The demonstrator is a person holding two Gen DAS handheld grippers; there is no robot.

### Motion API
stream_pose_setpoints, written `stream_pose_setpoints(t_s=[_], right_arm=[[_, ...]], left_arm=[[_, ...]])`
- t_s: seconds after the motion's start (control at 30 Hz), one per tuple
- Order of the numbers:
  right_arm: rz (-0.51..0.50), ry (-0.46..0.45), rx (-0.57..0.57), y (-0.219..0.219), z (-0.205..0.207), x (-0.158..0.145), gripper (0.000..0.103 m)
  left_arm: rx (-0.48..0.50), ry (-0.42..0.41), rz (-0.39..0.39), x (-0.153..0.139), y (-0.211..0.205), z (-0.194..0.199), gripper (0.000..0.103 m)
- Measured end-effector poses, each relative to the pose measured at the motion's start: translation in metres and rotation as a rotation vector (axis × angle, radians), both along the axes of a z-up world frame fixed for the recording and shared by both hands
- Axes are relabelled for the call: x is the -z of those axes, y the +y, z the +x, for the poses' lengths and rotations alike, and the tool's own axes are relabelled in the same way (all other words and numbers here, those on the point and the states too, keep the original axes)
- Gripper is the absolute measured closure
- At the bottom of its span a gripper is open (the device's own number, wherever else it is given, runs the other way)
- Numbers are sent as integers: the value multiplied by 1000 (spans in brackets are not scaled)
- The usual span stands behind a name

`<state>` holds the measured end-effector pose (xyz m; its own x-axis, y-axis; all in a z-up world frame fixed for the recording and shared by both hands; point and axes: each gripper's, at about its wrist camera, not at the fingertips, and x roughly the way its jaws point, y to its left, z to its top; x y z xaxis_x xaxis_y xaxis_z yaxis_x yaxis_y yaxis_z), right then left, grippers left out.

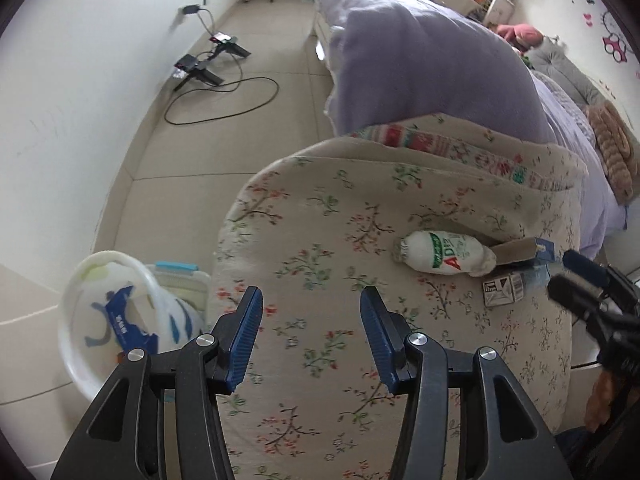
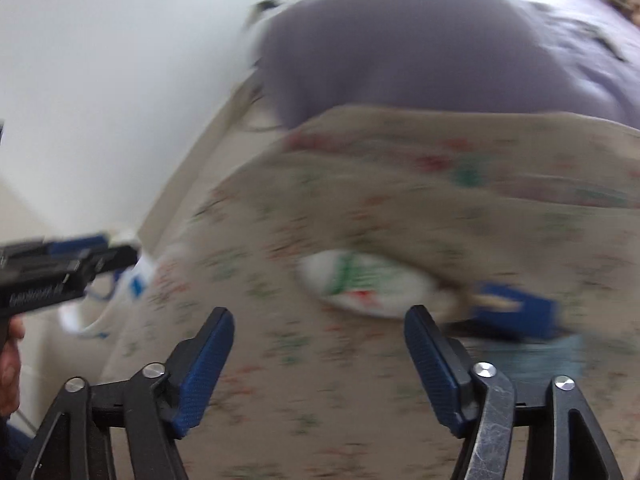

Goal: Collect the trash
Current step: 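Grasp the white bottle with the left tool while the right tool grasps the blue carton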

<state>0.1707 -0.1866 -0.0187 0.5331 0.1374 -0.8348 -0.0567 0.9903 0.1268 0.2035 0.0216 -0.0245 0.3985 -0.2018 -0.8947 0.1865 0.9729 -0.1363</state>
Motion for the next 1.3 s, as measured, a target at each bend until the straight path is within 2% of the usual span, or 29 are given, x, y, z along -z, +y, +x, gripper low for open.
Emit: stream_pose_setpoints(t_s=[0.07, 0.17, 0.3, 0.43, 0.47, 0.5, 0.53, 0.6, 0.67, 0.8, 0.9, 1.07, 1.17, 1.23, 1.3], right_arm=[[-15, 7, 69, -30, 3, 6, 25], [14, 47, 144, -60, 15, 23, 25], [42, 102, 174, -63, 34, 43, 25], [-31, 103, 178, -54, 46, 52, 25], [-54, 103, 181, -52, 47, 54, 29], [-75, 102, 183, -49, 46, 53, 42], [-87, 102, 189, -49, 45, 52, 42], [-81, 80, 204, -50, 38, 46, 42], [-40, 52, 197, -51, 32, 35, 42], [26, -27, 168, -55, 15, 10, 42], [54, -62, 162, -60, 5, -1, 42], [81, -70, 159, -64, 2, -4, 42], [99, -62, 154, -64, 0, -5, 42], [103, -55, 146, -62, 0, -4, 42], [105, -54, 143, -60, 0, -4, 42]], left_arm=[[47, 6, 17, 6, -22, 1, 49], [94, 16, 34, 16, -47, 3, 48], [129, 51, 19, 25, -64, 5, 46], [153, 24, 59, 30, -78, 13, 32], [158, 20, 65, 31, -80, 15, 32], [161, 20, 68, 33, -82, 18, 32], [163, 27, 65, 36, -83, 21, 32], [157, 55, 33, 41, -82, 28, 32], [135, 103, -37, 47, -78, 38, 32], [72, 144, -154, 56, -73, 52, 32], [49, 195, -208, 67, -75, 60, 32], [19, 226, -195, 83, -85, 72, 32], [-10, 203, -183, 87, -90, 77, 33], [-19, 192, -186, 86, -94, 82, 46], [-29, 178, -205, 84, -97, 84, 50]])
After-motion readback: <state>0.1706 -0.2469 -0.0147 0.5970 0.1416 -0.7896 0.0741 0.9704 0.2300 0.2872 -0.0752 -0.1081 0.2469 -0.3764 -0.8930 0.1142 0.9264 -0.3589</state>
